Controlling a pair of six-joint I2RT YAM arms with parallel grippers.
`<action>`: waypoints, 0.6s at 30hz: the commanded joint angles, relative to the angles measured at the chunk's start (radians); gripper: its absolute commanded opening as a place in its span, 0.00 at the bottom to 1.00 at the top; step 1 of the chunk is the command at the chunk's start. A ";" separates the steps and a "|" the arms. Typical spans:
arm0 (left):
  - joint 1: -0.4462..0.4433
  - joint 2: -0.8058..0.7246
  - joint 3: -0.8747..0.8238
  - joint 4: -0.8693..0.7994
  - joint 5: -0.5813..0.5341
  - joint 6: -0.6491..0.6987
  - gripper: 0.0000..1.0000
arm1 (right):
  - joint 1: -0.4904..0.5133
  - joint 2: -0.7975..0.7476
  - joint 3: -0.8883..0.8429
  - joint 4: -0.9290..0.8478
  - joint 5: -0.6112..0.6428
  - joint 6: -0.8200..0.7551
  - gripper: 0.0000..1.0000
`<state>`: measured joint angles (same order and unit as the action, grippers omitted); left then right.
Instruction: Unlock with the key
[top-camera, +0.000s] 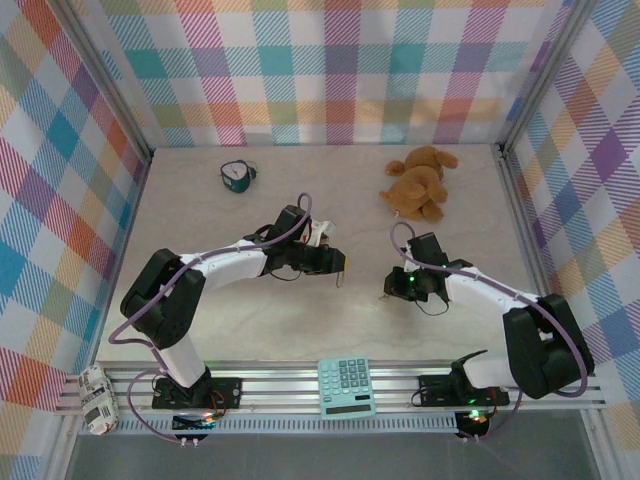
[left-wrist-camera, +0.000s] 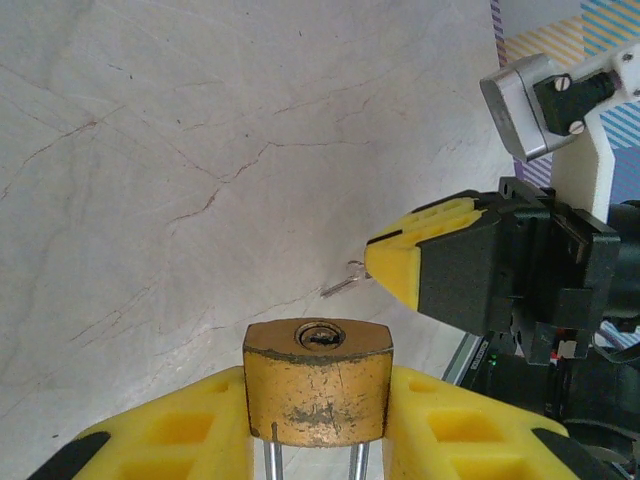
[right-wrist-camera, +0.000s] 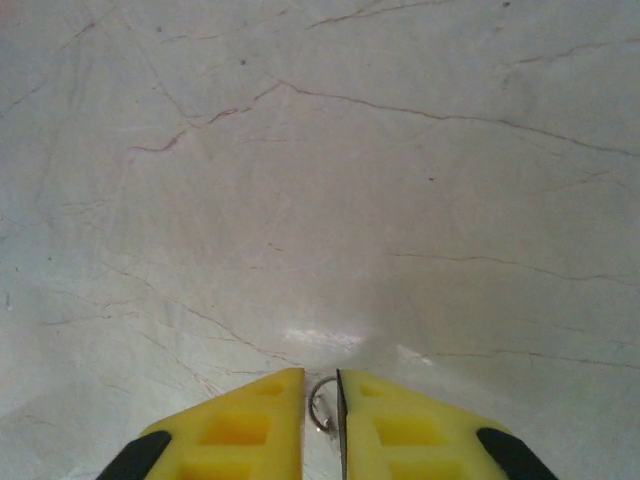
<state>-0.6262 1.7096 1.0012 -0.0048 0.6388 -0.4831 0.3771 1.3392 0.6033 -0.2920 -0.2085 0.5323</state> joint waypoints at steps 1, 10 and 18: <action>0.008 -0.047 -0.018 0.042 0.014 -0.013 0.32 | -0.010 0.010 0.042 -0.037 0.022 -0.028 0.27; 0.024 -0.068 -0.061 0.147 -0.074 -0.146 0.32 | 0.045 -0.200 0.155 -0.172 0.037 -0.080 0.34; 0.025 -0.081 -0.075 0.293 -0.105 -0.337 0.31 | 0.311 -0.128 0.249 -0.081 0.049 -0.100 0.34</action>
<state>-0.6113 1.6783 0.9371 0.1913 0.5434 -0.7395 0.6708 1.1625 0.8467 -0.3832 -0.1623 0.4515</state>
